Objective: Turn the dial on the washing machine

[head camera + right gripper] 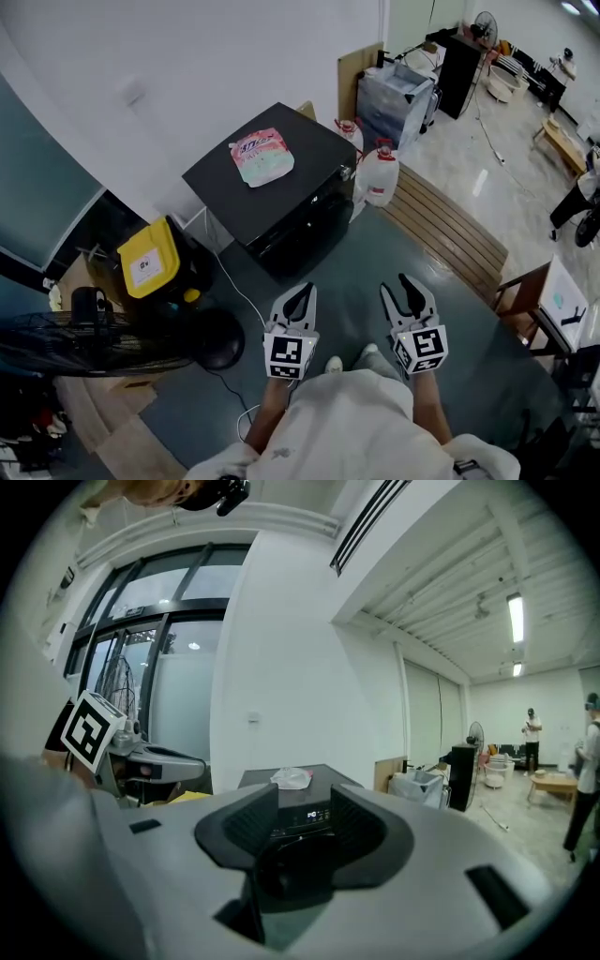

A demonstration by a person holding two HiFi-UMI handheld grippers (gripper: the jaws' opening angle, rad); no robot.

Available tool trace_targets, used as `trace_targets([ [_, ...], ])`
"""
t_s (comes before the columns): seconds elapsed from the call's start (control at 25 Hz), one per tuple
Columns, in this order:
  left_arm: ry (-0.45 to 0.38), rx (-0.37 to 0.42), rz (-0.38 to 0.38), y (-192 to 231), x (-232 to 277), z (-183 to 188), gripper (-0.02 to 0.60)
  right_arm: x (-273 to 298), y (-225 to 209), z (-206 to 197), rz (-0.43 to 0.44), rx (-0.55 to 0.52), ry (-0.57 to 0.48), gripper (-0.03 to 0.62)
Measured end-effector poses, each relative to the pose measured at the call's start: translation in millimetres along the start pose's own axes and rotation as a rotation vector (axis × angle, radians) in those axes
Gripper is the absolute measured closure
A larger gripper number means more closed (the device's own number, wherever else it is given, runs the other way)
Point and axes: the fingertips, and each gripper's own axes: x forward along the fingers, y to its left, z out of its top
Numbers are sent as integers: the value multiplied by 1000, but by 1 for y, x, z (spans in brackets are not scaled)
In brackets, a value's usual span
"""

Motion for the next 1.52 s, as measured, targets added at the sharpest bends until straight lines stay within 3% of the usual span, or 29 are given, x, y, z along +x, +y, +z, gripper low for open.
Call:
trace_targets([
  [0.52, 12, -7, 28, 13, 71, 6, 569, 62, -51, -2, 23, 1, 5, 411],
  [1.08, 54, -43, 156, 19, 189, 13, 568, 170, -138, 0, 194, 8, 40, 411],
  [1.52, 104, -62, 265, 25, 256, 1, 568, 241, -183, -23, 294, 17, 78, 410],
])
